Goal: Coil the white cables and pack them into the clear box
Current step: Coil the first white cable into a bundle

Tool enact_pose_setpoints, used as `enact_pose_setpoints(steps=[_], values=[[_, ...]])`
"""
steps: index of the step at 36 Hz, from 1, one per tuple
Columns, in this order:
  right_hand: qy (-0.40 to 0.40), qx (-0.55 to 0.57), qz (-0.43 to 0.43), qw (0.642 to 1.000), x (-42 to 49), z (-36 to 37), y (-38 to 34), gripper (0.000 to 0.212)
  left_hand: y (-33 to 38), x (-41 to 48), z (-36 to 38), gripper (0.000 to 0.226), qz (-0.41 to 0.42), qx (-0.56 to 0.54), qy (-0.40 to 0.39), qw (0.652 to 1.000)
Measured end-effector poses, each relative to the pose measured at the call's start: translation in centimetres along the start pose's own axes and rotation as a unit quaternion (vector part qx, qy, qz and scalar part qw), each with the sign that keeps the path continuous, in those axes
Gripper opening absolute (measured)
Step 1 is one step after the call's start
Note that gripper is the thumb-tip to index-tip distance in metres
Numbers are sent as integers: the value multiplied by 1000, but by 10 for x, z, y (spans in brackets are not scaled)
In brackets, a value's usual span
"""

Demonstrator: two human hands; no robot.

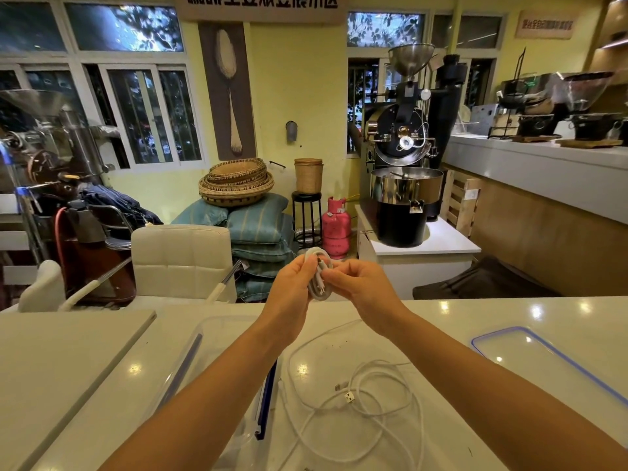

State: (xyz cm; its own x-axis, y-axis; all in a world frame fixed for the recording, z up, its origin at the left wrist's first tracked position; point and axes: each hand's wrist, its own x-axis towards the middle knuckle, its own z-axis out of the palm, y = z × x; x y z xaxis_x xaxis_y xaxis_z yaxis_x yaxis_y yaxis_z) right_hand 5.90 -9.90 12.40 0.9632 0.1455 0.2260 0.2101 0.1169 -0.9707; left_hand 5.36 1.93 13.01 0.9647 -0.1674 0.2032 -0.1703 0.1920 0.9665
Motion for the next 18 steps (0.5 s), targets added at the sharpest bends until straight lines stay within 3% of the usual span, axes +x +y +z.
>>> enact_pose_setpoints(steps=[6,18], values=[[20,26,48,998,4,2,-6,11,2,0,-1,26,10,37,28,999],[80,-50,77,993,8,8,-4,16,8,5,-15,12,73,257,73,961]])
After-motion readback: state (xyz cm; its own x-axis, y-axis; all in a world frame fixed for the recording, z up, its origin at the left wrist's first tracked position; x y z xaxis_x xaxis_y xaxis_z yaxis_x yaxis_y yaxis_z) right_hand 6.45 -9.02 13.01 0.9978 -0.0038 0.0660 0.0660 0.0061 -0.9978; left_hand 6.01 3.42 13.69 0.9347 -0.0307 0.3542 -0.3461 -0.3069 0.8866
